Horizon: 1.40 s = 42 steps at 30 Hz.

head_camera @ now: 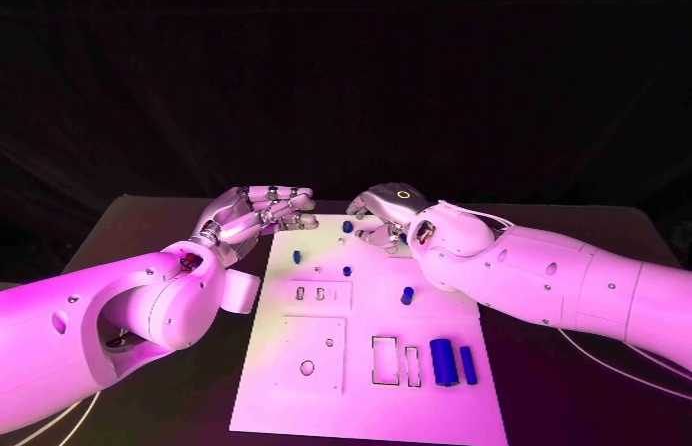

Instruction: Assemble the parts on the task board

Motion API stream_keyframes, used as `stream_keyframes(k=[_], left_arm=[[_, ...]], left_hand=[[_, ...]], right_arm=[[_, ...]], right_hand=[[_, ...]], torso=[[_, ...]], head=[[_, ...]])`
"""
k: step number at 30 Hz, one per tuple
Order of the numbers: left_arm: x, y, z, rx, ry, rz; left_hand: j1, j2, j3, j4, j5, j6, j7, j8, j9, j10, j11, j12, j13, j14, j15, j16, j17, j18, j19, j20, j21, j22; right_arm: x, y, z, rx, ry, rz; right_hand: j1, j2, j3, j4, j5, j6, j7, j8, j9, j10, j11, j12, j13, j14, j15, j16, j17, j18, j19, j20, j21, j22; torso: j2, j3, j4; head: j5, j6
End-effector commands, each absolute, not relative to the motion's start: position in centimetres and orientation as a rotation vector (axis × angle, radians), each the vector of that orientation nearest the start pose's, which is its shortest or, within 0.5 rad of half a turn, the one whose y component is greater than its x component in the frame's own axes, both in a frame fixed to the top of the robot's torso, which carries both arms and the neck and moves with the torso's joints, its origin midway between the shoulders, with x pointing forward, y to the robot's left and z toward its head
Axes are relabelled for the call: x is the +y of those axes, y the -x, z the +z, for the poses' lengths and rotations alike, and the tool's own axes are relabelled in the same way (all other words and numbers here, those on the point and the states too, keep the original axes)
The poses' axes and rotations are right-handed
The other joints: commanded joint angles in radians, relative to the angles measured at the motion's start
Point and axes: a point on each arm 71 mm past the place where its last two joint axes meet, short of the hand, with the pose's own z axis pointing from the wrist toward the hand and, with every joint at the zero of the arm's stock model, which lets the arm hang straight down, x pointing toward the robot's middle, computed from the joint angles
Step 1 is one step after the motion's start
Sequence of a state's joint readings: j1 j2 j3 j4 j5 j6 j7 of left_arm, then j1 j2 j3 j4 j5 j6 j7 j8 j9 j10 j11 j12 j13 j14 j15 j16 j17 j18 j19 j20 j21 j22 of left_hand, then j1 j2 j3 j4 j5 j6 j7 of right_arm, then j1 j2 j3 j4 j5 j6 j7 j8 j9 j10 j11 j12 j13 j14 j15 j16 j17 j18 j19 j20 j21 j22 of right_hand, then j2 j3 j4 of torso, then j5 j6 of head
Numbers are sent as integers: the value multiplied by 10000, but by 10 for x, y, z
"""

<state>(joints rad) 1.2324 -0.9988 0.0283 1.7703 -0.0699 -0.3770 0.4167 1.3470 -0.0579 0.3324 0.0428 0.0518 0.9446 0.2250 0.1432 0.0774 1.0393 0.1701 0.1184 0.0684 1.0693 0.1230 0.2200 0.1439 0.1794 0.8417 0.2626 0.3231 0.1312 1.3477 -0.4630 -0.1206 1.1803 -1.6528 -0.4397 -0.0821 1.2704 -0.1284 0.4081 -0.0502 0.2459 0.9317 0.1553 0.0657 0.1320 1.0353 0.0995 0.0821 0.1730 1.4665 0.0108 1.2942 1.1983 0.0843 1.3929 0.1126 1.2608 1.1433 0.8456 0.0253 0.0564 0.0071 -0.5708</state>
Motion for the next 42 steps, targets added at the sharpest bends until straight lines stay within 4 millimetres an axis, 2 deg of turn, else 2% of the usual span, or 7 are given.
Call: stream_keyframes(k=[1, 5, 13, 15, 18, 22, 42], left_arm=[[214, -453, -115, 13320, 9602, -16467], [216, -453, -115, 13375, 9606, -16489], [218, -454, -115, 13379, 9618, -16478], [218, -454, -116, 13379, 9619, -16482], [218, -454, -116, 13379, 9621, -16486], [219, -455, -116, 13384, 9622, -16495], [219, -454, -116, 13449, 9621, -16542]], left_hand=[[-102, -24, -69, -11, 2, -24, 78, -41, -12, -11, 36, -43, -5, -50, 25, -41, 9, 26, -57, 5, -39, -14], [-89, -9, -65, -20, 3, 0, 69, -33, -7, -3, 32, -48, -1, -39, 22, -43, 14, 28, -64, 10, -45, -21], [-67, 5, -61, -38, 3, 34, 55, -23, 0, 13, 22, -53, 4, -17, 13, -44, 23, 33, -70, 16, -53, -30], [-67, 5, -61, -38, 3, 34, 55, -23, 0, 13, 22, -53, 4, -17, 13, -44, 23, 33, -70, 16, -53, -30], [-67, 5, -61, -38, 3, 34, 55, -23, 0, 13, 22, -53, 4, -17, 13, -44, 23, 33, -70, 16, -53, -30], [-67, 5, -61, -38, 3, 34, 55, -23, 0, 13, 22, -53, 4, -17, 13, -44, 23, 33, -70, 16, -53, -30], [-66, -3, -71, -47, 1, 42, 55, -26, 1, 18, 20, -61, 6, -4, 9, -47, 28, 36, -72, 20, -57, -36]], right_arm=[[-107, -543, -129, 13485, 4001, 5747], [-135, -531, -118, 13500, 3448, 6447], [-188, -517, -119, 15492, 1958, 6793], [-199, -516, -121, 15885, 1688, 6689], [-210, -516, -123, 16286, 1406, 6485], [-215, -517, -125, 16573, 1232, 6187], [-198, -531, -124, 15897, 1030, 5039]], right_hand=[[-100, -33, -96, 70, -11, 201, 28, 95, 43, 234, -13, 161, 53, 328, -12, 92, 70, 30, 105, -23, 98, 100], [-278, 32, -131, 321, 24, 544, 74, 221, 122, 1246, -129, 752, 284, 440, -70, 354, 367, -60, 317, -44, 424, 552], [-603, -322, -1031, 640, -8, 648, -211, 348, 202, 2796, -540, 2684, 1709, 559, -417, 787, 862, -185, 600, -371, 916, 1219], [-453, -255, -1653, 766, 109, 483, -267, 423, 255, 2031, -607, 4466, 3516, 620, -412, 1074, 1190, -258, 747, -480, 1209, 1621], [-473, -176, -2108, 996, 68, 218, -149, 459, 286, 2245, -517, 7809, 6834, 688, -380, 1429, 1668, -363, 922, -401, 1561, 2125], [-307, -52, -2512, 1224, 96, -75, -84, 551, 339, 2099, -409, 9640, 8705, 740, -291, 1736, 2070, -431, 1042, -320, 1818, 2491], [-20, 107, -2819, 1615, 482, -435, 11, 663, 392, 2342, -312, 10738, 9834, 810, -214, 2062, 2526, -544, 1237, -209, 2194, 3029]], torso=[[-47, -14, -44], [-102, -22, -108], [-178, -13, -184], [-180, -4, -183], [-176, -11, -180], [-166, -17, -168], [-150, -19, -120]], head=[[-40, 22], [-179, 63], [-290, 49], [-295, 28], [-292, 7], [-297, -5], [-293, -73]])
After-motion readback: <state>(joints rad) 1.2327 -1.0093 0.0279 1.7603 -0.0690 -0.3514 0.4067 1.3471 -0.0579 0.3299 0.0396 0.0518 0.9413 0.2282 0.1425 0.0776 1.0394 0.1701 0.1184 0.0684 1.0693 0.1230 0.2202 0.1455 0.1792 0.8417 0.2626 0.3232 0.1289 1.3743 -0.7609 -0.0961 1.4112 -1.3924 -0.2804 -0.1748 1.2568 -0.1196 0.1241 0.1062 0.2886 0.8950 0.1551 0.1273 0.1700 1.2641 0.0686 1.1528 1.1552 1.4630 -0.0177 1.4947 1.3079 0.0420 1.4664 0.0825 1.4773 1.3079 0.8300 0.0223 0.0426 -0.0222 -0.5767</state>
